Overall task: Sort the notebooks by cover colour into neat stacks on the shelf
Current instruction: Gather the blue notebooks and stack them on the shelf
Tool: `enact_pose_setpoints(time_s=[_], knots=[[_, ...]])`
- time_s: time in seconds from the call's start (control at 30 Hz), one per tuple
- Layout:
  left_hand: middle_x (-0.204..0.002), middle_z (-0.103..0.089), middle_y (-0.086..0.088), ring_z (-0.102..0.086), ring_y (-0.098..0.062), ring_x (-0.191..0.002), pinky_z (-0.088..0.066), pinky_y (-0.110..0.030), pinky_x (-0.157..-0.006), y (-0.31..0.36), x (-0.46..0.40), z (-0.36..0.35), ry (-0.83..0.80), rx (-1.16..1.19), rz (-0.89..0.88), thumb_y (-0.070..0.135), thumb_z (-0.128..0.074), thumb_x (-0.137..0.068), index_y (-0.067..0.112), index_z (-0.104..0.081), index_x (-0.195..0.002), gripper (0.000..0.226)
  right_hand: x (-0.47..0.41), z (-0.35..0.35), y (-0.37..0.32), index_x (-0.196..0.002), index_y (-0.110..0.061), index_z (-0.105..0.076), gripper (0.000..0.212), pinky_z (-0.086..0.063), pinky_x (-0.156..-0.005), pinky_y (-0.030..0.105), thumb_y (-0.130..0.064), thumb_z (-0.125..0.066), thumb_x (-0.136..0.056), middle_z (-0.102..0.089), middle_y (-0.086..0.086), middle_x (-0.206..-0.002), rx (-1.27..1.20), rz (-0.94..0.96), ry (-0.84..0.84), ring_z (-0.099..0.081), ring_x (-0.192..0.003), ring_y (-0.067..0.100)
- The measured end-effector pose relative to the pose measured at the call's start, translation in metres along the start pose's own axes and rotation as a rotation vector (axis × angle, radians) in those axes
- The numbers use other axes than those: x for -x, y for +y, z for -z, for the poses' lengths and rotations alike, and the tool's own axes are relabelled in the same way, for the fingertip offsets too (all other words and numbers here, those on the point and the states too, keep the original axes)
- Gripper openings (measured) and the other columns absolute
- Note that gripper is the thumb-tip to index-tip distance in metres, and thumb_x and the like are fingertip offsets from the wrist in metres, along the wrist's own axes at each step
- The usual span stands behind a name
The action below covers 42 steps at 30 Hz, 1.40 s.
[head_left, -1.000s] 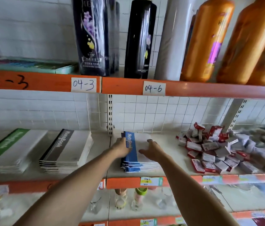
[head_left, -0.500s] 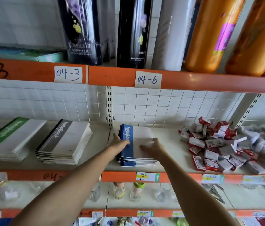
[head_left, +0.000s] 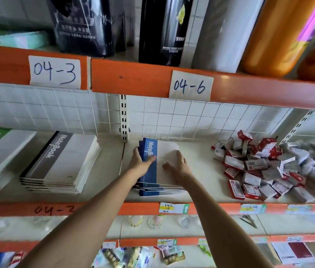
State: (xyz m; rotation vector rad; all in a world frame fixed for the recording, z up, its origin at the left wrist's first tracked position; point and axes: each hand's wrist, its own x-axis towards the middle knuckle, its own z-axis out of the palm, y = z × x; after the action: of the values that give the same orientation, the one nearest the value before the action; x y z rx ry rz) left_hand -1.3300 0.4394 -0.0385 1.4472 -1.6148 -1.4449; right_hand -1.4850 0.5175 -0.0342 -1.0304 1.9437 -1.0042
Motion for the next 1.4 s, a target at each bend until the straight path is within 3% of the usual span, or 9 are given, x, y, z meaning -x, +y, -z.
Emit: enact_pose_setpoints(time_s=[0.23,0.37,0.53,0.63,0.77,0.9,1.0,1.17,1.4], knots=[[-0.141,-0.048,-0.002,-0.052,-0.025,-0.117,-0.042,-0.024,-0.076,0.002,-0.002,0.002,-0.037,0.013,0.003,0.043,-0.052,-0.1,0.015,-0.024,-0.147,0.061,-0.016,0.017,0.008,-0.128,-0.028,-0.041,0.065,-0.056,-0.085,0.044,-0.049,-0.077,-0.078,-0.039,0.006,-0.132,-0.099,0.064,0.0,-0.048,-0.115,0.026],[-0.159,-0.029,0.0,-0.031,-0.025,-0.143,-0.025,-0.042,-0.114,-0.005,-0.013,0.02,0.011,0.258,0.062,0.075,-0.038,-0.09,0.027,-0.023,-0.154,0.081,-0.032,0.032,0.018,-0.126,-0.025,-0.043,0.05,-0.033,-0.101,0.028,-0.058,-0.049,-0.09,-0.044,0.0,-0.134,-0.479,0.052,-0.007,-0.042,-0.119,0.011],[-0.14,-0.05,0.003,-0.047,-0.028,-0.133,-0.035,-0.037,-0.106,0.004,-0.003,-0.009,-0.009,0.265,0.025,0.073,-0.052,-0.084,0.02,-0.033,-0.149,0.087,-0.028,0.01,0.019,-0.153,-0.02,-0.028,0.06,-0.021,-0.11,0.025,-0.047,-0.043,-0.101,-0.03,-0.008,-0.153,-0.515,0.078,-0.147,-0.029,-0.134,0.004],[-0.157,-0.034,0.003,-0.036,-0.026,-0.141,-0.026,-0.046,-0.117,0.002,-0.004,-0.001,-0.027,0.308,0.104,0.079,-0.047,-0.079,0.034,-0.021,-0.155,0.092,-0.03,0.025,0.017,-0.152,-0.02,-0.032,0.073,-0.025,-0.116,0.035,-0.06,-0.051,-0.094,-0.033,0.006,-0.158,-0.572,0.002,-0.176,-0.036,-0.139,0.015],[-0.155,-0.038,0.0,-0.043,-0.02,-0.133,-0.032,-0.038,-0.109,0.005,-0.002,0.0,0.064,0.397,0.082,0.074,-0.045,-0.087,0.028,-0.026,-0.155,0.084,-0.024,0.019,0.014,-0.137,-0.014,-0.051,0.053,-0.032,-0.101,0.016,-0.051,-0.042,-0.1,-0.054,0.005,-0.141,-0.636,0.029,-0.076,-0.051,-0.123,0.004],[-0.158,-0.03,0.004,-0.032,-0.022,-0.143,-0.022,-0.039,-0.117,0.008,-0.002,-0.003,-0.061,0.346,0.048,0.074,-0.047,-0.085,0.03,-0.02,-0.157,0.088,-0.017,0.014,0.008,-0.155,-0.022,-0.028,0.105,-0.015,-0.123,0.038,-0.082,-0.054,-0.074,-0.028,-0.007,-0.16,-0.543,0.048,-0.147,-0.027,-0.145,0.009],[-0.161,-0.024,0.007,-0.025,-0.022,-0.147,-0.019,-0.044,-0.117,0.004,-0.008,0.013,0.089,0.364,0.03,0.062,-0.039,-0.098,0.034,-0.021,-0.156,0.067,-0.023,0.019,0.014,-0.155,-0.022,-0.026,0.077,-0.013,-0.121,0.033,-0.065,-0.043,-0.093,-0.024,-0.01,-0.159,-0.609,0.015,0.013,-0.023,-0.144,0.006],[-0.113,-0.064,-0.012,-0.061,-0.013,-0.081,-0.051,-0.019,-0.071,0.001,-0.007,-0.006,-0.098,0.186,-0.067,0.009,-0.053,-0.1,0.001,-0.033,-0.146,0.05,-0.004,-0.002,0.009,-0.155,-0.023,-0.021,0.075,-0.032,-0.107,0.028,-0.049,-0.057,-0.094,-0.033,-0.009,-0.139,-0.443,-0.002,-0.05,-0.038,-0.126,0.01],[-0.153,-0.036,0.006,-0.035,-0.02,-0.14,-0.028,-0.036,-0.112,0.007,-0.006,0.017,-0.156,0.288,0.035,0.071,-0.052,-0.084,0.026,-0.028,-0.153,0.086,0.003,0.019,0.008,-0.152,-0.021,-0.027,0.052,-0.016,-0.118,0.03,-0.044,-0.023,-0.106,-0.032,-0.014,-0.151,-0.574,-0.002,-0.032,-0.026,-0.139,0.002]])
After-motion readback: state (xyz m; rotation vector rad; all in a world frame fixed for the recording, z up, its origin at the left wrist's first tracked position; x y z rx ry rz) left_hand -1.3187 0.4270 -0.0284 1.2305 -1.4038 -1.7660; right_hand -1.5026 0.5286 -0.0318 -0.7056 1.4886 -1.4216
